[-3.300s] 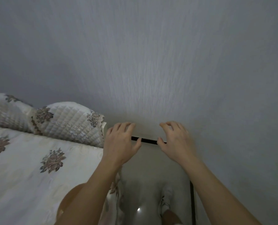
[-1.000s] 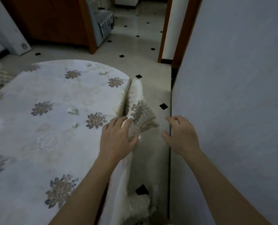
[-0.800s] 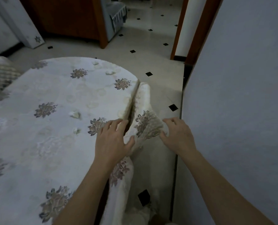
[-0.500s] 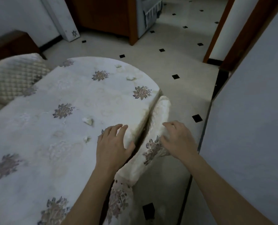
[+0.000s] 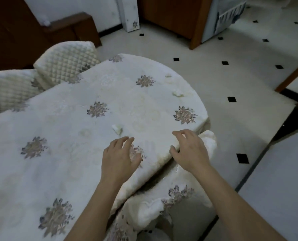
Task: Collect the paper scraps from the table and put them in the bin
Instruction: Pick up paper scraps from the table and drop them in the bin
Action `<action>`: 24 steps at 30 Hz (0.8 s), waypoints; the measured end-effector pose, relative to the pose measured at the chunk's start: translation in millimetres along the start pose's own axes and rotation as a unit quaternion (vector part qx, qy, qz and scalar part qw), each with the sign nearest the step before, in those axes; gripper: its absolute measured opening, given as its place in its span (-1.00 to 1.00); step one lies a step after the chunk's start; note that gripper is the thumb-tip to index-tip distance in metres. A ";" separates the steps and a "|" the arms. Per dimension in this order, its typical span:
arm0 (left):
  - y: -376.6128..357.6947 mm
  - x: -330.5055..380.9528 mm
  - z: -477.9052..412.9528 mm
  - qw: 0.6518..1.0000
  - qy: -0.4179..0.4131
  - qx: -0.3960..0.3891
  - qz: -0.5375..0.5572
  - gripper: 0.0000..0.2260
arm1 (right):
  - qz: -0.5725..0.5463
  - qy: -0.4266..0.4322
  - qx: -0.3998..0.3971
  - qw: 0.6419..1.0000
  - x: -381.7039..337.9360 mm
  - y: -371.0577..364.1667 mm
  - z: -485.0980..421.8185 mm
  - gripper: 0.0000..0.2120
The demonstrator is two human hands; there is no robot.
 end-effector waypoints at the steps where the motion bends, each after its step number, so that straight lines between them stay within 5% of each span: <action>1: -2.6 -5.7 -4.2 1.000 0.012 0.004 0.003 -0.49 | 0.002 0.009 -0.003 1.000 -4.2 -2.4 -9.6 -0.55; 12: -28.4 -75.1 -18.0 0.983 0.181 0.007 0.014 -0.46 | 0.029 0.133 -0.034 0.990 -52.2 -30.6 -104.7 -0.59; 24: -46.4 -133.2 29.0 0.927 0.374 0.019 0.031 -0.60 | 0.024 0.259 -0.193 0.946 -120.5 -115.8 -147.9 -0.55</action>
Point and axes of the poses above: each hand's wrist, its own z-axis away from the middle knuckle, its own y-axis out of the back of the hand, x = y × z, the point moved 9 cm from there along -z, towards the middle knuckle, and after that the axes turned 8 degrees about -y, right-handed, at the moved point
